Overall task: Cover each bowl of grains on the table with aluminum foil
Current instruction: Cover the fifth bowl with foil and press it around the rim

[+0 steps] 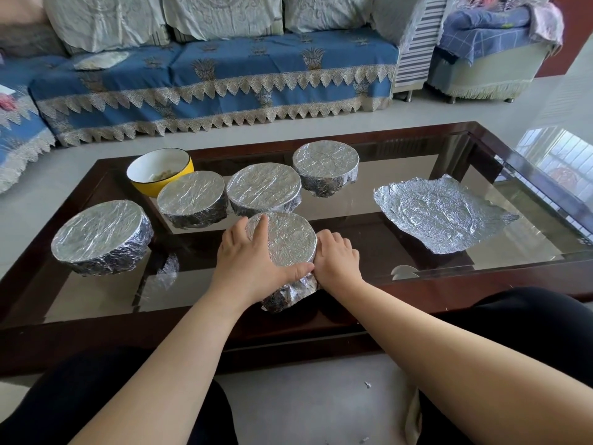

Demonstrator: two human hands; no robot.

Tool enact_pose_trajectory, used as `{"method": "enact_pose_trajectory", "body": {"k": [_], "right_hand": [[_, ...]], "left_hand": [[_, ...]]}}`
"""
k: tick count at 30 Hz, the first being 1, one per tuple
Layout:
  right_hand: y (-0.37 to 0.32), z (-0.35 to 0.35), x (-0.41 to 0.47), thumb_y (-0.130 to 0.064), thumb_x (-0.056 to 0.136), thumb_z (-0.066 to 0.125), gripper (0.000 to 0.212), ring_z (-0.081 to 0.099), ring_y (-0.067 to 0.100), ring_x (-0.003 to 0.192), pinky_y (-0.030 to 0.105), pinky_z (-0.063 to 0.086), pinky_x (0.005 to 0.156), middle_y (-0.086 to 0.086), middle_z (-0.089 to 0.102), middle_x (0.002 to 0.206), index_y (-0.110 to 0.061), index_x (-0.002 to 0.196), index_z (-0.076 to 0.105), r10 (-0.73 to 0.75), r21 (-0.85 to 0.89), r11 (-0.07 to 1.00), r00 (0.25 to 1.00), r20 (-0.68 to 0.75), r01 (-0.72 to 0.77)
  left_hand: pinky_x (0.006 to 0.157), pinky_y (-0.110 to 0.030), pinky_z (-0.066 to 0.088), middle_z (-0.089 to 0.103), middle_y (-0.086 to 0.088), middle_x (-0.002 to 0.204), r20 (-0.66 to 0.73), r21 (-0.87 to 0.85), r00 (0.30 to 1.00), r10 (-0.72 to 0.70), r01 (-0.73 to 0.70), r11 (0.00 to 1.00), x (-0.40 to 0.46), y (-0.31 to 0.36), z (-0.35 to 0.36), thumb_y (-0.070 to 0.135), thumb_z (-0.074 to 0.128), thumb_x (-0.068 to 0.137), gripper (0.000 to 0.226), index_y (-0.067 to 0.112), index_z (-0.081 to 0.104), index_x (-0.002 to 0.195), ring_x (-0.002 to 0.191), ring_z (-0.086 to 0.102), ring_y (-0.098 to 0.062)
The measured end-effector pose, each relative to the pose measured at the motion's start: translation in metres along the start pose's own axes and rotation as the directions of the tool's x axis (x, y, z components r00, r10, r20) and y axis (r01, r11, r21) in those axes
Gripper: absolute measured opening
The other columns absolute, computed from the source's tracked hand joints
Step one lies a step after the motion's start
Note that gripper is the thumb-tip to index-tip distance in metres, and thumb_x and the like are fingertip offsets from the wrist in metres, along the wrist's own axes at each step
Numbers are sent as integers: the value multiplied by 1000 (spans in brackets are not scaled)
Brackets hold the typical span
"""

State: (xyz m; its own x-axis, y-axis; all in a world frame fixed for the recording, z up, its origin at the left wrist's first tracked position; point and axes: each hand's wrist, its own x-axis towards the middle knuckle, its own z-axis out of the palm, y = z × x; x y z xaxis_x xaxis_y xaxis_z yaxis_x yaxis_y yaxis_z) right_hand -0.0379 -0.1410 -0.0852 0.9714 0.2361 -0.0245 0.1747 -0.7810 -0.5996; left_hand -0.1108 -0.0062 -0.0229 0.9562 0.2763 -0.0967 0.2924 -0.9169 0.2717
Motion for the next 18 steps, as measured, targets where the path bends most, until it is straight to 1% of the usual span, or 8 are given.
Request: {"method": "enact_pose_trajectory", "body": {"k": [3, 5, 8, 10, 12, 14, 15, 18], "right_hand": [[0, 0, 1, -19, 98, 45, 17, 50, 25, 109, 35, 34, 85, 1, 60, 109, -16, 111, 56, 4, 161, 987, 999, -50, 4], [-1, -3, 3, -11, 94, 50, 16, 60, 20, 94, 28, 38, 71, -5, 65, 92, -15, 103, 63, 20, 315, 949, 999, -36, -7], [-1, -9, 9, -6, 88, 55, 20, 61, 10, 74, 17, 40, 60, -8, 67, 79, -18, 95, 71, 73, 418, 905, 997, 26, -77], [1, -8, 11, -6, 86, 63, 14, 61, 11, 65, 18, 48, 60, -2, 71, 77, -13, 93, 73, 164, 566, 801, 980, 110, -197], [0, -9, 9, -7, 88, 65, 17, 59, 13, 57, 23, 51, 56, 7, 71, 77, -6, 103, 72, 232, 710, 623, 944, 234, -329], [0, -13, 7, -8, 95, 55, 17, 59, 11, 51, 21, 53, 54, 8, 68, 74, -3, 108, 65, 266, 770, 508, 921, 285, -386], [0, -17, 5, -7, 99, 46, 17, 61, 11, 53, 22, 54, 56, 7, 67, 72, -7, 109, 60, 279, 776, 491, 916, 289, -395], [0, -21, -4, -1, 97, 33, 28, 67, 19, 67, 32, 59, 69, 9, 68, 78, -6, 111, 56, 253, 774, 530, 935, 247, -348]], "left_hand": [[119, -44, 12, 0, -9, 161, -1, -8, 1000, 2, -2, 1000, 1, -1, 1, 86, 53, 68, 120, 24, 2, 157, 148, 0, -29], [119, -44, 12, 1, -9, 161, -20, -16, 1000, 2, -2, 1000, 1, -1, 4, 86, 53, 67, 120, 24, 4, 157, 148, 1, -29], [119, -44, 13, 4, -10, 160, -53, -22, 999, -2, 1, 1000, 2, -3, 8, 88, 52, 65, 122, 24, 4, 157, 147, 4, -30], [119, -44, 13, 5, -10, 160, -57, -24, 998, -2, 1, 1000, 3, -3, 9, 89, 52, 65, 122, 25, 3, 157, 147, 5, -30], [119, -44, 13, 5, -10, 159, -61, -29, 998, -4, 3, 1000, 3, -3, 10, 88, 52, 65, 122, 25, 3, 157, 147, 5, -30], [119, -44, 13, 6, -10, 159, -78, -31, 997, -13, 11, 999, 3, -2, 10, 88, 53, 65, 122, 23, 4, 157, 147, 6, -31], [119, -44, 13, 6, -10, 159, -84, -31, 996, -21, 18, 999, 2, -2, 10, 88, 52, 65, 123, 22, 4, 157, 147, 6, -31], [119, -45, 14, 7, -12, 158, -101, -26, 994, -36, 33, 999, 3, -1, 12, 88, 51, 65, 123, 21, 5, 157, 147, 7, -33]]}}
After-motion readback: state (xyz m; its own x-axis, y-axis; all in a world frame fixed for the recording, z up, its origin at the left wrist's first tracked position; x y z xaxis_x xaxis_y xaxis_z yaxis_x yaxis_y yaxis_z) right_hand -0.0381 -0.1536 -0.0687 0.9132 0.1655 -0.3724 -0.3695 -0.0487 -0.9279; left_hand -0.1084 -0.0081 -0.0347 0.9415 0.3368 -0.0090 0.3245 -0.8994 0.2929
